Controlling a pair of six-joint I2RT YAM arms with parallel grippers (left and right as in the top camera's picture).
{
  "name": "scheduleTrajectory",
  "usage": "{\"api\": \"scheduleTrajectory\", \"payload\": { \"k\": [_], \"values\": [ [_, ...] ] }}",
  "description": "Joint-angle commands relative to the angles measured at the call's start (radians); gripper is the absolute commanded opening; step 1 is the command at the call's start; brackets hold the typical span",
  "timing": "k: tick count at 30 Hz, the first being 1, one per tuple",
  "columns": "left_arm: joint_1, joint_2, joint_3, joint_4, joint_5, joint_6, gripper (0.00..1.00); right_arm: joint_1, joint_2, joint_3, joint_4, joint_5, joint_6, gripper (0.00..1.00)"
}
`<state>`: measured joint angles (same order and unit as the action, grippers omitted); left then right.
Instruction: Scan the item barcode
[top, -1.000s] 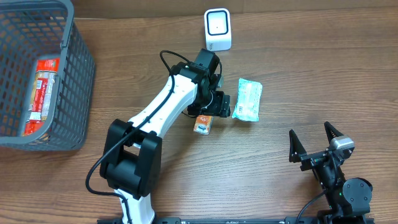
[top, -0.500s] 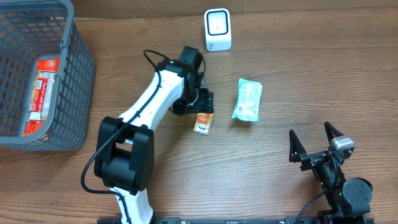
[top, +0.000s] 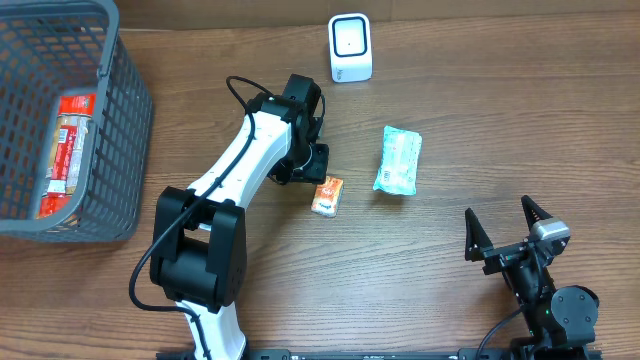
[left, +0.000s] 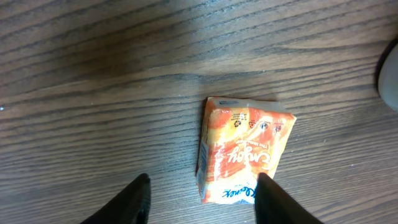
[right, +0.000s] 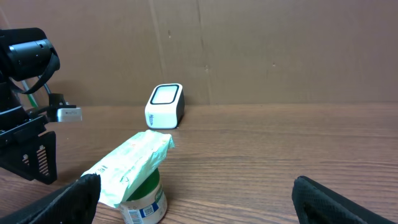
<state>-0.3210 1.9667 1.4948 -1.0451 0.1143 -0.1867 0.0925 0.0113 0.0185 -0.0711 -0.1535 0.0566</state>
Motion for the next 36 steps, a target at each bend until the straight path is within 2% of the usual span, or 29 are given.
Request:
{"api": "scheduleTrajectory", "payload": {
  "k": [1,6,12,20,24,26,27,28,36],
  "values": [
    [-0.003,0.010,0.011,-0.002,-0.013,0.026,0.43,-0.003,-0.007,-0.011,0.004,-0.005,0.002,1.00],
    [-0.006,0.010,-0.017,0.026,-0.010,0.021,0.41,-0.003,-0.007,-0.011,0.004,-0.005,0.002,1.00],
    [-0.006,0.010,-0.127,0.136,-0.006,-0.008,0.41,-0.003,-0.007,-0.011,0.004,-0.005,0.002,1.00],
    [-0.006,0.010,-0.241,0.273,0.116,-0.008,0.40,-0.003,-0.007,-0.011,0.004,-0.005,0.002,1.00],
    [-0.006,0.010,-0.251,0.275,0.116,-0.008,0.28,-0.003,-0.007,-0.011,0.004,-0.005,0.002,1.00],
    [-0.006,0.010,-0.251,0.272,0.116,-0.008,0.17,-0.003,-0.007,-0.011,0.004,-0.005,0.002,1.00],
    [-0.006,0.010,-0.251,0.271,0.116,-0.008,0.08,-0.003,-0.007,-0.011,0.004,-0.005,0.002,1.00],
    [-0.006,0.010,-0.250,0.270,0.115,-0.008,0.04,-0.003,-0.007,-0.011,0.004,-0.005,0.002,1.00],
    [0.023,-0.059,-0.178,0.194,0.095,-0.013,0.04,-0.003,-0.007,-0.011,0.004,-0.005,0.002,1.00]
  ]
}}
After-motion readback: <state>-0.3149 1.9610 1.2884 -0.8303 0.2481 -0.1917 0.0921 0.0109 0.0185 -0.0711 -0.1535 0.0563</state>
